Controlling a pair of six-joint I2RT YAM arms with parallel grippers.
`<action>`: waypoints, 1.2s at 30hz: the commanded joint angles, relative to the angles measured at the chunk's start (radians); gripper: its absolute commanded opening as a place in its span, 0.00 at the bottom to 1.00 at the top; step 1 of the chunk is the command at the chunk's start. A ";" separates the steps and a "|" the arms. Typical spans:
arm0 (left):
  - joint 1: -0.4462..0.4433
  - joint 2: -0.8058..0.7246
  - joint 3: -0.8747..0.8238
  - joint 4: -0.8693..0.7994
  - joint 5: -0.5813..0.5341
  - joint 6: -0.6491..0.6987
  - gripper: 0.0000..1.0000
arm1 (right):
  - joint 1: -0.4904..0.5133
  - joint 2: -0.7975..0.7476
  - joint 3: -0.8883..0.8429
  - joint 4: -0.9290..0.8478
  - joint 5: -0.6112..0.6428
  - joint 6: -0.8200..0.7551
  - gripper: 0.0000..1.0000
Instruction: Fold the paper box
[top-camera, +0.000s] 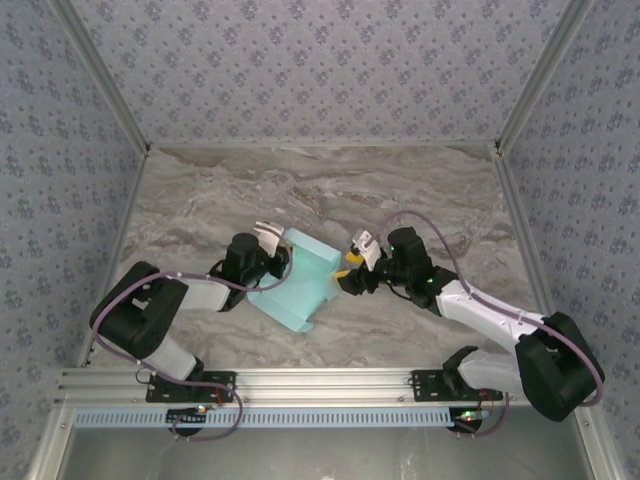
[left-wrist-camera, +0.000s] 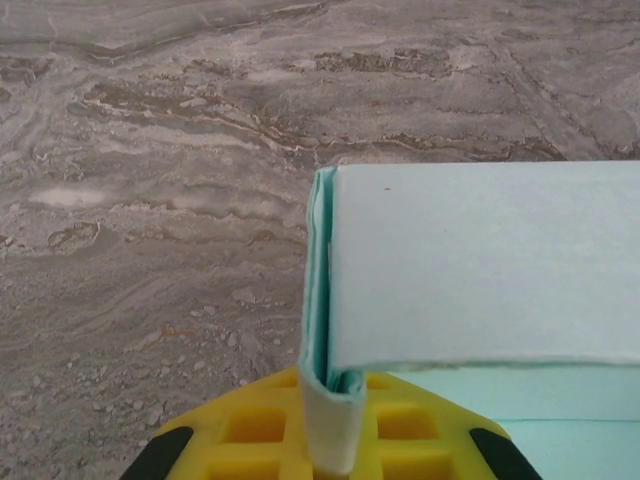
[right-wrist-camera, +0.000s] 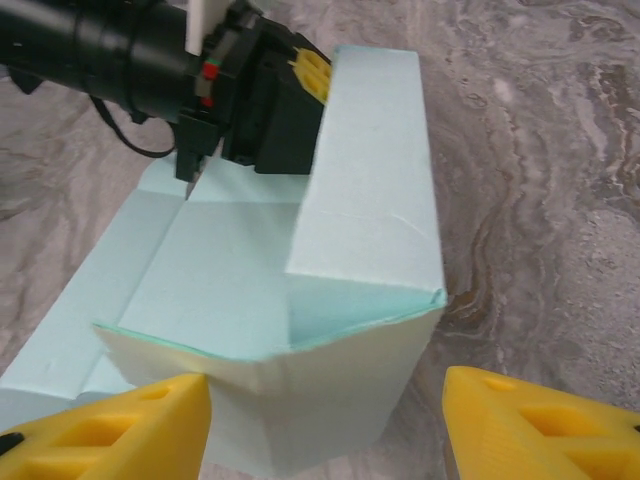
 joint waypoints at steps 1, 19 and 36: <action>0.018 -0.042 0.022 -0.035 0.014 -0.026 0.00 | -0.015 -0.052 -0.003 -0.048 -0.087 -0.031 0.68; 0.056 -0.092 0.037 -0.063 0.095 -0.120 0.00 | -0.002 -0.049 -0.046 0.132 0.075 0.069 0.70; 0.061 0.029 0.109 -0.084 0.208 -0.173 0.00 | 0.020 0.047 0.012 0.155 0.130 0.050 0.74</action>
